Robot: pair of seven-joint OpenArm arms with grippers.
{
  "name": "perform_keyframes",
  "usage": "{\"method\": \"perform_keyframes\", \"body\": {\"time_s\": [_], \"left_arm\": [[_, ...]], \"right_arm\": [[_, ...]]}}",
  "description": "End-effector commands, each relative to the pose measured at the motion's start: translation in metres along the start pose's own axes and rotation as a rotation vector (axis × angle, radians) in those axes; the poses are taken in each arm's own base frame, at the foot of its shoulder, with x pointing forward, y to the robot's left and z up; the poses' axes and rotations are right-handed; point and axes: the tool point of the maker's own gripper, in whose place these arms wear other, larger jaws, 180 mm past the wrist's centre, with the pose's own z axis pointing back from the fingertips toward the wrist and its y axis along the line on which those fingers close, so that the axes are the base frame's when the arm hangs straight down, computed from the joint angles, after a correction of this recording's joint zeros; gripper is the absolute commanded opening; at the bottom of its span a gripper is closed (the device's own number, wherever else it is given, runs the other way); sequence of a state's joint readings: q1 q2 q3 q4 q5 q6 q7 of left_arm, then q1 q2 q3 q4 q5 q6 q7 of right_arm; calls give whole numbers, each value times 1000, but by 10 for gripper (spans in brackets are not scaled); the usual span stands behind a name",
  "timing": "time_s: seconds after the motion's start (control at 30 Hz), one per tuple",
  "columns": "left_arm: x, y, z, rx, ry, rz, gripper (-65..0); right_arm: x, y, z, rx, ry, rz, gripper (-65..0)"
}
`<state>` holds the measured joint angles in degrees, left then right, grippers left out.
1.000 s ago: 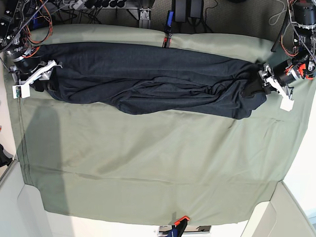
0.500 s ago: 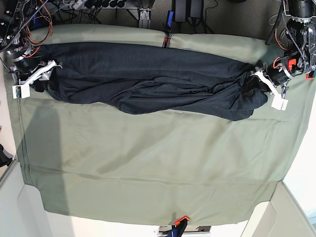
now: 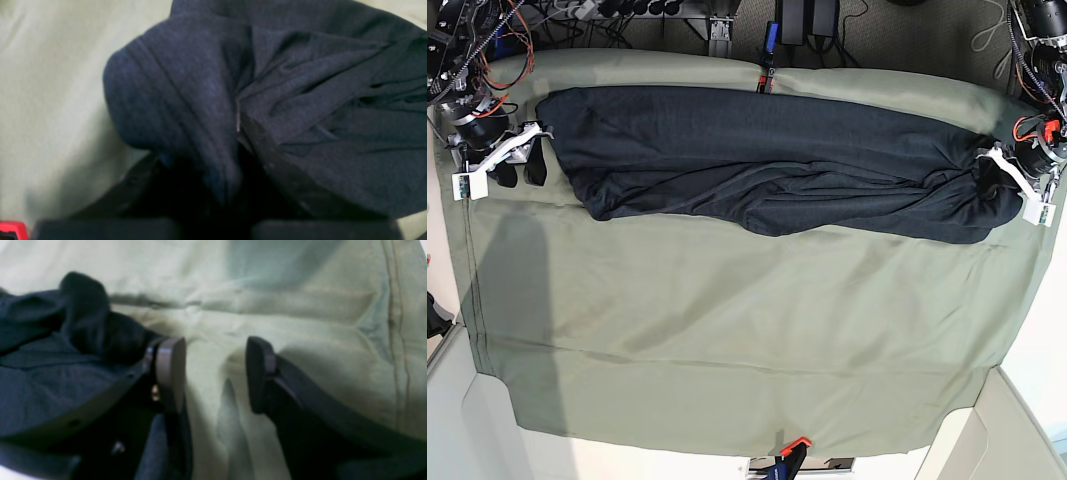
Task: Fold the T-shirt properly
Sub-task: 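Pull the band ends apart with both grippers to straighten it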
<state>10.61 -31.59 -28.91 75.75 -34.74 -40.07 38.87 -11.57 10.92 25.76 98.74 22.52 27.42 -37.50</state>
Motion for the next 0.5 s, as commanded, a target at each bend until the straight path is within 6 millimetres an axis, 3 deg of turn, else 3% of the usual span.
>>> {"method": "perform_keyframes", "body": {"time_s": [0.0, 0.13, 0.23, 0.3, 0.37, 0.47], "left_arm": [[21, 10, 7, 23, -54, -31, -650], [28, 17, 12, 42, -54, -66, -650], [39, 4, 19, 28, -31, -127, -650], [56, -24, 29, -34, -75, -175, -650], [75, -62, 41, -113, -146, -239, -650], [85, -126, 52, -235, -206, -344, -650]], "right_arm": [[16, -1, 3, 1, -54, 8, -351], [16, -1, 3, 0, -53, 9, -351], [16, -1, 3, 0, -53, 9, -351], [16, -1, 3, 0, -52, 9, -351], [16, -1, 3, 0, -52, 9, -351], [16, -1, 3, 3, -53, 6, -351]]}}
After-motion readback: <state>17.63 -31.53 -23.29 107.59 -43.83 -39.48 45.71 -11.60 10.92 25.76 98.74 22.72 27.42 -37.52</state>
